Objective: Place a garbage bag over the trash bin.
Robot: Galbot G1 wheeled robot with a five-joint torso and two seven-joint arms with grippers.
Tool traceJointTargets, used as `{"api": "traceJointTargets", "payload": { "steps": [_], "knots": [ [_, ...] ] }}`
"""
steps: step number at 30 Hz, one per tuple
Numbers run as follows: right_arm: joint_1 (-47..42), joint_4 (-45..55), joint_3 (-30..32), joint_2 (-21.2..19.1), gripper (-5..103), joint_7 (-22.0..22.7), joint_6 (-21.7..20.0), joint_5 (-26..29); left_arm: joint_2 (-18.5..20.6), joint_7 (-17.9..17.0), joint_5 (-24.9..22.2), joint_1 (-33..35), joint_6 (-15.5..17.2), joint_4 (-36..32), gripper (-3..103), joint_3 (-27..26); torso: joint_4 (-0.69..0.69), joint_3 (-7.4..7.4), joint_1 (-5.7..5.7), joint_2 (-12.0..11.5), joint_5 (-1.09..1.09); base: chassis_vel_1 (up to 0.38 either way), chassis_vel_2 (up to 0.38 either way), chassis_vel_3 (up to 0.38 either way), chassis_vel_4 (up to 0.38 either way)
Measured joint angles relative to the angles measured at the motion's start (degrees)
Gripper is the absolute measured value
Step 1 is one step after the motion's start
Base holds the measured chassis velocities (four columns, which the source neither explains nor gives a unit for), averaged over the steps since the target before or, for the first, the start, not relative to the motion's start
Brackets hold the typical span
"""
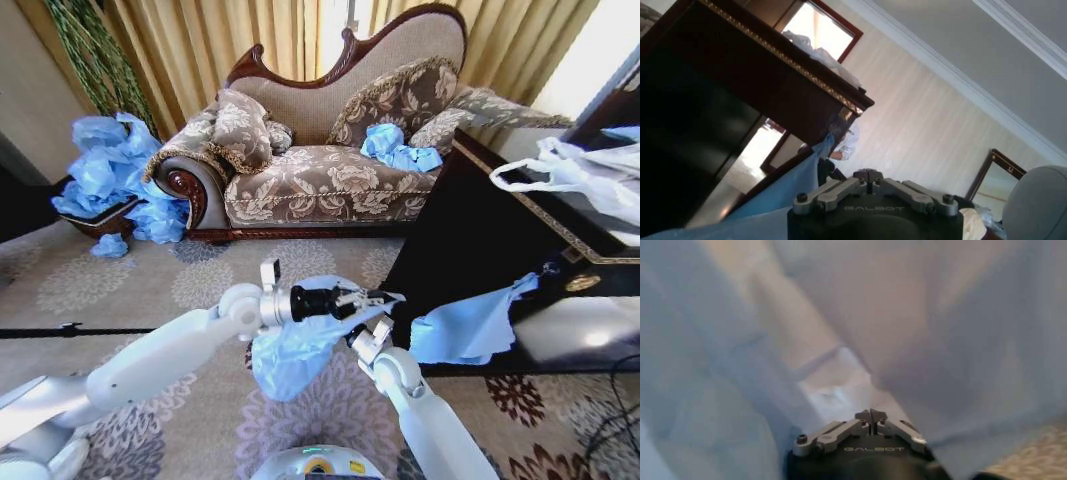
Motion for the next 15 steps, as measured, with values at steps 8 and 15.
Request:
{"api": "traceJointTargets", "payload": {
  "steps": [8,15],
  "knots": [
    [2.6,-3.9,1.7,0.6,0,7.1,3.5,-2.1,2.1,0.0,0.2,4.3,0.0,-1.5,0,-5.0,0.00,0.00,0.00,0.0,0.00,0.000,0.000,0.000,0.000],
    [6.7,-7.1,2.4,2.0,0,15.7,7.7,-4.9,4.3,0.2,1.1,11.3,0.0,-4.6,0,-12.9,0.00,0.00,0.00,0.0,-0.01,0.000,0.000,0.000,0.000]
  ]
}}
